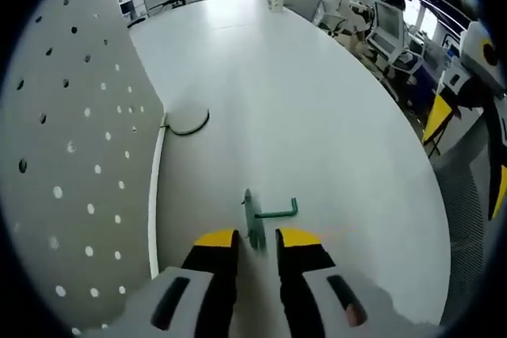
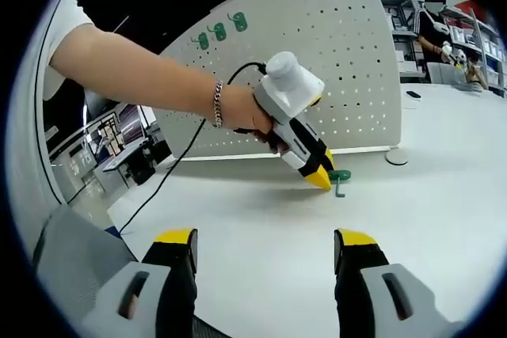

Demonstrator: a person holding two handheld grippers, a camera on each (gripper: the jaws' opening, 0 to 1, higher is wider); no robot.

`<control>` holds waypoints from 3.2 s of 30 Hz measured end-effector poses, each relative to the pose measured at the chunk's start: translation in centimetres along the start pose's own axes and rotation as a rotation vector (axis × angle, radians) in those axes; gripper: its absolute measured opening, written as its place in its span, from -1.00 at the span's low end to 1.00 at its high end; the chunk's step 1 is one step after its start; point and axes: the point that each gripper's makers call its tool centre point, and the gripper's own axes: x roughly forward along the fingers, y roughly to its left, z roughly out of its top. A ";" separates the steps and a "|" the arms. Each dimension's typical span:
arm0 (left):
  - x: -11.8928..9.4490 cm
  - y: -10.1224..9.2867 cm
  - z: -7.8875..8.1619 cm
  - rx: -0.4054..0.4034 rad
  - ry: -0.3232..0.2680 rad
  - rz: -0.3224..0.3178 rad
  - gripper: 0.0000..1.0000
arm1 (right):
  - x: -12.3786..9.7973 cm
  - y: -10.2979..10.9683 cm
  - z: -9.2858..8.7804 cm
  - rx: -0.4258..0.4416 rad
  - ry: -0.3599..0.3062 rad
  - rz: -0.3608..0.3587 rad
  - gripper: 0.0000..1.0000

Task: Insert the hook assembly into the mounting plate slot until the hook locks in place.

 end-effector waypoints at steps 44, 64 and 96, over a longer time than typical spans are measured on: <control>0.1 0.8 -0.1 -0.027 0.030 0.072 -0.94 | -0.1 -0.6 -0.1 0.007 0.005 -0.027 0.35; -4.0 1.9 4.6 -0.131 -0.279 0.129 -0.95 | -0.2 -0.9 0.0 0.019 -0.001 -0.039 0.36; -12.5 0.6 5.9 -0.244 -0.513 0.229 -0.95 | -0.5 -1.3 0.4 0.007 -0.017 -0.063 0.36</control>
